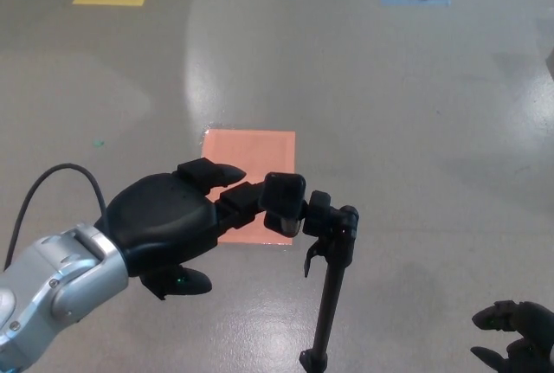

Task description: The robot uses its left hand to grab the top of a phone stand kept on the floor and tilt it upwards to adjust its angle

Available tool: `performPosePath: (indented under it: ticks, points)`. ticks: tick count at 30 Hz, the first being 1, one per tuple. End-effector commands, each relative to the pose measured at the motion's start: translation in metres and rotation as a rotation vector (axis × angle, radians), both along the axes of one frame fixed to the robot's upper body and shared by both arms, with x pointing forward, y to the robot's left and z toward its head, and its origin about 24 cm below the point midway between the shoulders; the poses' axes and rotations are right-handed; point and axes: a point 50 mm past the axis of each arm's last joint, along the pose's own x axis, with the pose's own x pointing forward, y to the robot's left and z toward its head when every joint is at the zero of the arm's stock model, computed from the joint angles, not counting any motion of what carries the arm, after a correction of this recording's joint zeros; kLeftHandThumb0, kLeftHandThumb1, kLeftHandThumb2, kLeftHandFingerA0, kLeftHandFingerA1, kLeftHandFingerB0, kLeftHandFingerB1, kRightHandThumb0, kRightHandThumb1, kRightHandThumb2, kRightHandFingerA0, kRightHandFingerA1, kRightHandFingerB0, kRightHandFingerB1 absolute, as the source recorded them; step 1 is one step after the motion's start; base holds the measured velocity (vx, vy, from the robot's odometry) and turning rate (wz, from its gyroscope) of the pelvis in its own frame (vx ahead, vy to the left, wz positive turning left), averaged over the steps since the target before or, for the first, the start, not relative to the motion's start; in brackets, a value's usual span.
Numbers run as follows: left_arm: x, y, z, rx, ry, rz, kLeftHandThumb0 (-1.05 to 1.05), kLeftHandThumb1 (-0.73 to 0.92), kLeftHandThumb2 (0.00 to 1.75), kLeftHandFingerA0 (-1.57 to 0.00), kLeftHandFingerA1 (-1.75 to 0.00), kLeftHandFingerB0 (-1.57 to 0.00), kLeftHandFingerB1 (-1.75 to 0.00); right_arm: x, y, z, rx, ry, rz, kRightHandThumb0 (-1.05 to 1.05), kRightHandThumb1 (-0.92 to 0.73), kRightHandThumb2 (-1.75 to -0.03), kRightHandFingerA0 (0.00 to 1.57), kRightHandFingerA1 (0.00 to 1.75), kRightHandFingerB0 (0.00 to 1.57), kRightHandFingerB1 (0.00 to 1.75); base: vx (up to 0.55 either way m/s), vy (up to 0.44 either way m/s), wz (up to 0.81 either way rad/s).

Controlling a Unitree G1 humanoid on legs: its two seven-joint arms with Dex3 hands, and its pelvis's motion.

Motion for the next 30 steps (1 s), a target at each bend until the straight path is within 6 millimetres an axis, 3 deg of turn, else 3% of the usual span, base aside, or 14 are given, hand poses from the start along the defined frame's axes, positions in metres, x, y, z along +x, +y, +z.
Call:
performPosePath:
  ticks: [1,30]
  points:
    - [-0.0037,0.0080,-0.0115,0.043,0.011,-0.004,-0.34,0.45,0.66,-0.04,-0.34,-0.01,-0.15,0.0032,-0.0063,0.0055,-0.023,-0.008,0.001,-0.60,-0.77,-0.63,0.17,0.33,0.24,0.30,0.00,0.000,0.00]
    - [-0.0077,0.0159,-0.0158,0.092,0.035,-0.015,-0.33,0.45,0.68,-0.03,-0.32,-0.01,-0.16,0.0073,-0.0041,0.0083,-0.033,-0.015,0.012,-0.62,-0.77,-0.63,0.18,0.32,0.25,0.30,0.00,0.000,0.00]
